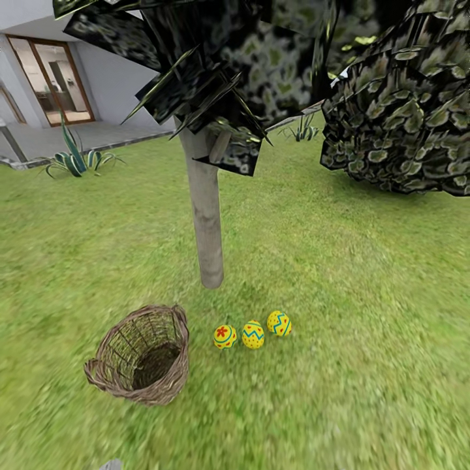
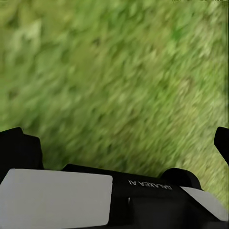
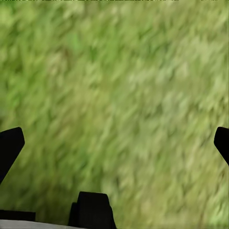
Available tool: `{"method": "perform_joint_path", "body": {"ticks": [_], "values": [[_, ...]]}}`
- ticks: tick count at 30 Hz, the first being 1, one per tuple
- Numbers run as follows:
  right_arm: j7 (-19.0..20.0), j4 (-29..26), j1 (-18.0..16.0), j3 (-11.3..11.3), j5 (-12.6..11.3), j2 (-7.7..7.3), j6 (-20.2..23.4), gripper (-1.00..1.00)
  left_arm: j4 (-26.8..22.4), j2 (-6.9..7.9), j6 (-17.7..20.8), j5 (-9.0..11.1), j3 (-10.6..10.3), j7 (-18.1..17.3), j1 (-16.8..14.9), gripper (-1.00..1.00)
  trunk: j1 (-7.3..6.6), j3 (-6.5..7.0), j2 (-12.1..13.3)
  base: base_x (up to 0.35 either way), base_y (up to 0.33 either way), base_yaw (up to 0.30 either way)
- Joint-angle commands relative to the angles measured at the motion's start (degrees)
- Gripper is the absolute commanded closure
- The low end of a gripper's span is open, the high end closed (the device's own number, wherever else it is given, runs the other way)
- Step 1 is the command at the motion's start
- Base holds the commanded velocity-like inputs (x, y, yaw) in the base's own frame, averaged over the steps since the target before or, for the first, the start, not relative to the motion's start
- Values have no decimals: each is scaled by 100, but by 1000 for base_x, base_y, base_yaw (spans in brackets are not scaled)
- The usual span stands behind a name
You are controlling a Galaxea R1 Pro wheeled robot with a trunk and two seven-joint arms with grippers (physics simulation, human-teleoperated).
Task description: Take the three Easter eggs out of the wicker basket on the lawn in the garden, then place them on the lawn next to a single tree (choose any tree) so that all three eggs are next to the same tree and none are left in the basket.
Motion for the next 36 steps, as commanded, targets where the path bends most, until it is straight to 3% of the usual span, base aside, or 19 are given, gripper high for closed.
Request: {"method": "perform_joint_path", "body": {"ticks": [1,36], "values": [[-45,29,-9,-7,46,3,-24,-100,16,-6,60,58,19,-27,-7,-100,0,3,-2,0,0,0],[-54,40,26,-16,-5,-48,-16,-100,16,-17,60,58,19,-28,-7,-100,0,16,-2,0,0,0]]}}
